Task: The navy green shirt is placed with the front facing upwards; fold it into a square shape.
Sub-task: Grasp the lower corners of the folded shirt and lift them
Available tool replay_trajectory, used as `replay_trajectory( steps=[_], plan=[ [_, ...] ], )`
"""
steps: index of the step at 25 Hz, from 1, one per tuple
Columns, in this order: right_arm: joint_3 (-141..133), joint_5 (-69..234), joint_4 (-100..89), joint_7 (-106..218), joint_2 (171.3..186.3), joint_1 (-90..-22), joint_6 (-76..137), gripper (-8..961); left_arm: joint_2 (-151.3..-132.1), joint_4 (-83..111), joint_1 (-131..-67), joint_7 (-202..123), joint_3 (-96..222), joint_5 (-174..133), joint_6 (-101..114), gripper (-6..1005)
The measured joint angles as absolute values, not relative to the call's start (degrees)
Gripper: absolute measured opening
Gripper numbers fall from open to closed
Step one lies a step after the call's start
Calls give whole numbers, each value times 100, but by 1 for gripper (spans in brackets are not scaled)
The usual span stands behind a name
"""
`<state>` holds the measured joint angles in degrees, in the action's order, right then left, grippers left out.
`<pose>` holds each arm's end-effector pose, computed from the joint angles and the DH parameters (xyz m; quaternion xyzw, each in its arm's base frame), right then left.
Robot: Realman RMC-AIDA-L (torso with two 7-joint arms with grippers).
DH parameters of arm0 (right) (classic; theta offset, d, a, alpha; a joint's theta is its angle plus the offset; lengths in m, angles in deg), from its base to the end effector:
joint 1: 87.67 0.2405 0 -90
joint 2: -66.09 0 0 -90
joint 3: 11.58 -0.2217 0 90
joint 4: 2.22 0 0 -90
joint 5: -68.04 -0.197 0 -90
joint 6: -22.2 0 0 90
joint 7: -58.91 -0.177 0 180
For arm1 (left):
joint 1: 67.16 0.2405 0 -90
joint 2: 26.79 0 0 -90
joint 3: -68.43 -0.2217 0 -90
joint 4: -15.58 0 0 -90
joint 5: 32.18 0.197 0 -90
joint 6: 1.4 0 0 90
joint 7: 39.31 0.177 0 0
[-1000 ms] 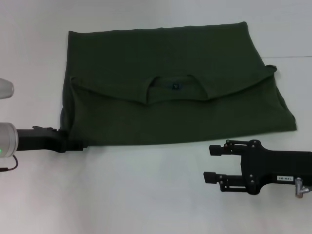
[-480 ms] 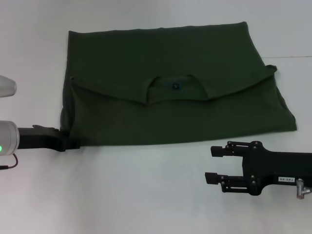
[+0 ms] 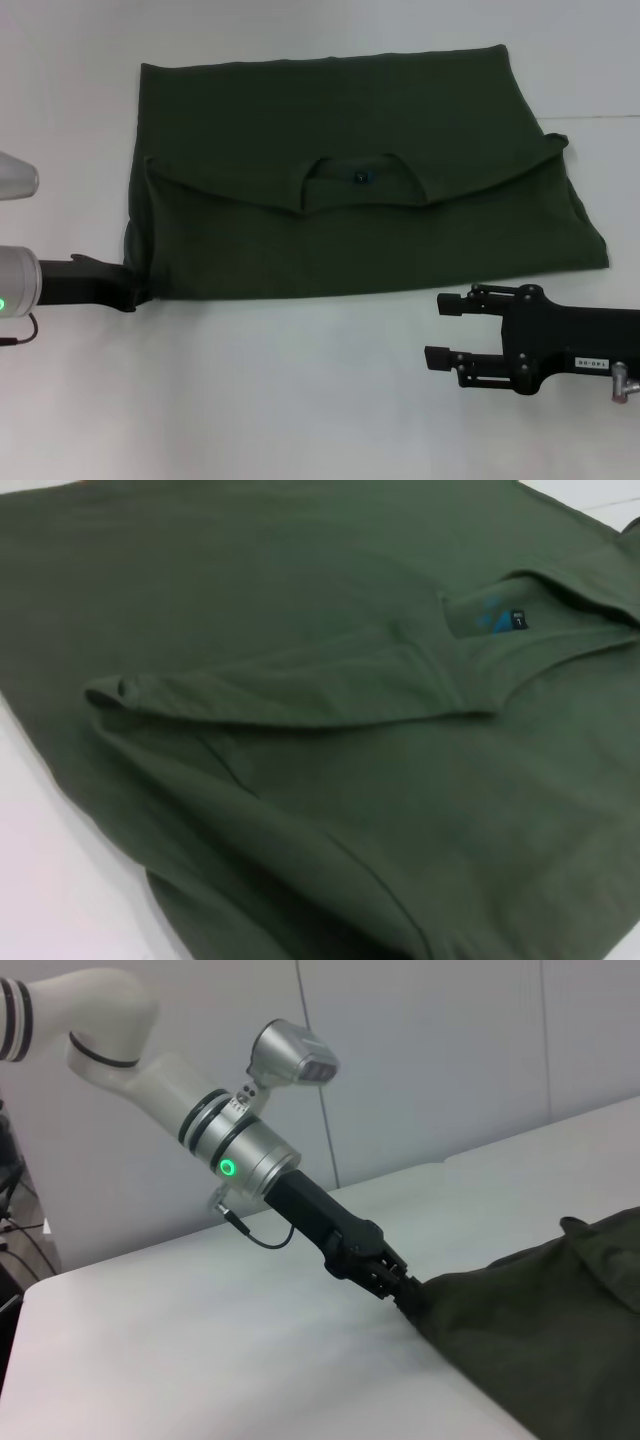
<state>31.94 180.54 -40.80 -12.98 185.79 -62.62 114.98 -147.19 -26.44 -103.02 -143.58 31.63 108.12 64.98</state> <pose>0.2251 0.2851 -0.0202 -0.9485 0.1720 0.2423 0.1096 -0.2765 0.3662 -0.0084 -0.8894 -0.3784 -0.0375 0.2539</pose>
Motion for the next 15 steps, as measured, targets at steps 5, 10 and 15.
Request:
replay_trajectory(
  steps=[5,10,15],
  plan=[
    [3031,18052,-4080,-1299,18579,-6279,11525,741,-14719,-2645,-10302,-14356,3194,10803,6473,169],
    [2756,18064,-4074,-1333,18571,-6292,11509,741,-14719,-2673,-10302,-14355,3204,10782,6522,45],
    [2498,18093,-4087,-1470,18493,-6389,11284,740,-14711,-2780,-10277,-14355,3220,10772,6615,4]
  ],
)
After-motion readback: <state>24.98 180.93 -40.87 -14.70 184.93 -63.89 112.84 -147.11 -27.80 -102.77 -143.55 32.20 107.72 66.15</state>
